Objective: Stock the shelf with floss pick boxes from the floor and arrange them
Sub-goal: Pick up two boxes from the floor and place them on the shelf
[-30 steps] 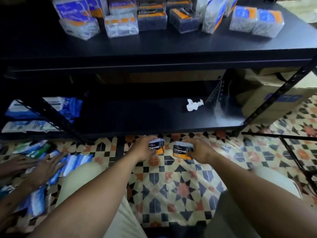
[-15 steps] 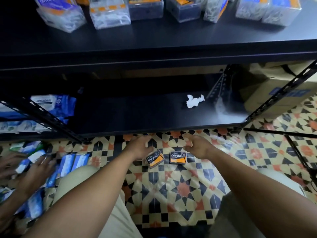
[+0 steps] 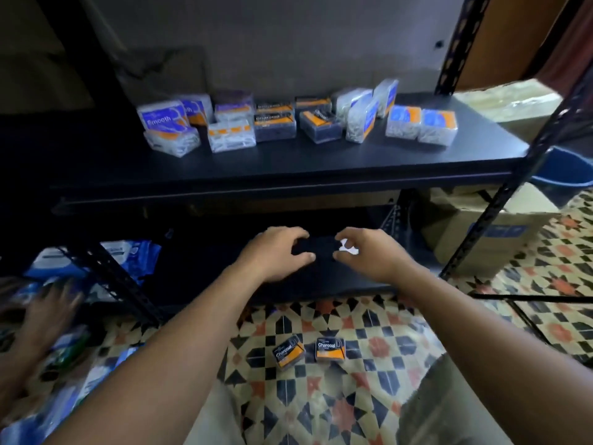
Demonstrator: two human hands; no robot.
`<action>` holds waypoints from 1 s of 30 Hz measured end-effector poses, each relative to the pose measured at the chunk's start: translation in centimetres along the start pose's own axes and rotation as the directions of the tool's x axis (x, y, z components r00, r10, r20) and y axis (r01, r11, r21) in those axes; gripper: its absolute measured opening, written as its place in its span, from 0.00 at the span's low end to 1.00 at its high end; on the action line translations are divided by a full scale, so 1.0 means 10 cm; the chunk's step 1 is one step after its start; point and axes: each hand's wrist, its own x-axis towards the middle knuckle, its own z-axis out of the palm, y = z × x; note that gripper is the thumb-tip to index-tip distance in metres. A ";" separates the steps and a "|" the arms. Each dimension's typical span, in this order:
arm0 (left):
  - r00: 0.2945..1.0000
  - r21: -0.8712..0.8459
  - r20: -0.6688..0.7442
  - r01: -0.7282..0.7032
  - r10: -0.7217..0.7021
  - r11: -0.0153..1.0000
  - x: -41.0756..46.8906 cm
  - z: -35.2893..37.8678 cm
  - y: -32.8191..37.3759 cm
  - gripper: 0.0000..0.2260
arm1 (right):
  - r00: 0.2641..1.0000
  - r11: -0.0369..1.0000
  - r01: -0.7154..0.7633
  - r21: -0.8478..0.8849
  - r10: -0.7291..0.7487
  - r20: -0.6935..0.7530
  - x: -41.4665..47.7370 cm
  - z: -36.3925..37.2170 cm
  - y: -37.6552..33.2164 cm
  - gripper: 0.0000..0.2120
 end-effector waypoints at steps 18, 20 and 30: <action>0.940 -0.018 -0.323 -0.120 0.108 0.993 0.81 -1.33 0.47 0.16 | 0.936 0.998 -0.027 -0.060 0.004 -0.352 0.69 -1.56 -0.28 0.20; 0.938 -0.018 -0.334 -0.098 0.086 0.995 0.97 -1.29 0.40 0.17 | 0.933 0.999 -0.035 -0.041 0.018 -0.360 0.79 -1.55 -0.19 0.19; 0.881 0.243 -0.471 0.165 -0.032 0.956 1.52 -1.14 -0.15 0.26 | 0.922 0.997 0.071 -0.040 -0.081 -0.378 1.30 -1.22 -0.42 0.24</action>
